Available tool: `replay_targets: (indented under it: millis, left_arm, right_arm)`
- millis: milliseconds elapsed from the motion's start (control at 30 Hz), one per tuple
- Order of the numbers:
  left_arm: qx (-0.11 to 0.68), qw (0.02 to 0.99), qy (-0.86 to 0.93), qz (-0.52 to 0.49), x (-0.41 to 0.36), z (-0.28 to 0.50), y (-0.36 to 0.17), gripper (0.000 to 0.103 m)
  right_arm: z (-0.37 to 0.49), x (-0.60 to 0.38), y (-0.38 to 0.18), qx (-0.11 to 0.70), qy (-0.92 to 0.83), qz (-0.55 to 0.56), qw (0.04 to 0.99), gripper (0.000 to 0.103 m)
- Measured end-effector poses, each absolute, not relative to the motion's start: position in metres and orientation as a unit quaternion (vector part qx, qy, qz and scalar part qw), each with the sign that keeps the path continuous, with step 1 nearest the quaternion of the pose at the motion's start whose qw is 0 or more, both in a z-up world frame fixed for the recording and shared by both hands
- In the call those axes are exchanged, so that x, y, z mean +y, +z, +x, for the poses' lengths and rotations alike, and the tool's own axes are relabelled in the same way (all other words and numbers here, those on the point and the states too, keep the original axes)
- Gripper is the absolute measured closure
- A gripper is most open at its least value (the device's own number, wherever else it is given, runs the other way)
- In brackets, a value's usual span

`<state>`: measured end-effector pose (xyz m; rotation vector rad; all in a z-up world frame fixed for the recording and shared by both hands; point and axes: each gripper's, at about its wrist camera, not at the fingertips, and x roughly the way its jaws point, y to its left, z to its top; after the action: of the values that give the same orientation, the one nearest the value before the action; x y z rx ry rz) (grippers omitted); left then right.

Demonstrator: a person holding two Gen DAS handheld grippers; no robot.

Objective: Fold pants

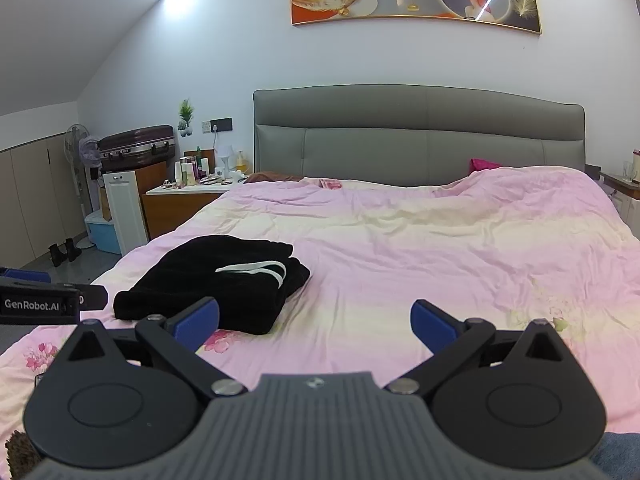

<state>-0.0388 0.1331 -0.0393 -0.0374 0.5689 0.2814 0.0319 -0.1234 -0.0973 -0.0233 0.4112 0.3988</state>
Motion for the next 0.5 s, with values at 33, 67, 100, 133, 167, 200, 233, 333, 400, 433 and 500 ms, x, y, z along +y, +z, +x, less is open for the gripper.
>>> replay_targets:
  millis: [33, 67, 100, 133, 167, 200, 233, 333, 400, 433, 500]
  left_arm:
    - [0.28, 0.95, 0.138, -0.018, 0.1334, -0.0387, -0.0394, 0.009]
    - [0.28, 0.95, 0.138, -0.019, 0.1336, -0.0387, -0.0395, 0.009]
    - [0.28, 0.95, 0.138, -0.019, 0.1338, -0.0388, -0.0394, 0.009]
    - [0.28, 0.95, 0.138, -0.019, 0.134, -0.0388, -0.0394, 0.009]
    - [0.28, 0.95, 0.137, -0.018, 0.1343, -0.0387, -0.0395, 0.009]
    - [0.28, 0.95, 0.137, -0.018, 0.134, -0.0391, -0.039, 0.009]
    - [0.28, 0.95, 0.137, -0.018, 0.1341, -0.0388, -0.0395, 0.009]
    - [0.279, 0.95, 0.137, -0.018, 0.1341, -0.0389, -0.0367, 0.009]
    - [0.278, 0.951, 0.137, -0.018, 0.1341, -0.0391, -0.0356, 0.009]
    - [0.277, 0.951, 0.136, -0.019, 0.1334, -0.0388, -0.0343, 0.009]
    - [0.276, 0.951, 0.137, -0.019, 0.1315, -0.0378, -0.0318, 0.009]
  right_arm:
    - [0.0318, -0.1235, -0.0973, 0.203, 0.197, -0.012, 0.959, 0.005]
    - [0.0318, -0.1235, -0.0973, 0.203, 0.197, -0.012, 0.959, 0.005]
    - [0.0318, -0.1235, -0.0973, 0.202, 0.197, -0.012, 0.959, 0.005]
    - [0.0318, -0.1233, -0.0973, 0.203, 0.197, -0.011, 0.959, 0.005]
    - [0.0318, -0.1235, -0.0971, 0.202, 0.198, -0.011, 0.959, 0.005]
    - [0.0318, -0.1235, -0.0971, 0.202, 0.198, -0.012, 0.959, 0.005]
    - [0.0318, -0.1234, -0.0971, 0.203, 0.198, -0.012, 0.959, 0.005]
    - [0.0317, -0.1233, -0.0971, 0.203, 0.197, -0.011, 0.959, 0.005]
    - [0.0319, -0.1236, -0.097, 0.203, 0.198, -0.01, 0.959, 0.005]
    - [0.0318, -0.1237, -0.0971, 0.203, 0.198, -0.011, 0.959, 0.005]
    - [0.0318, -0.124, -0.0971, 0.202, 0.197, -0.011, 0.959, 0.005]
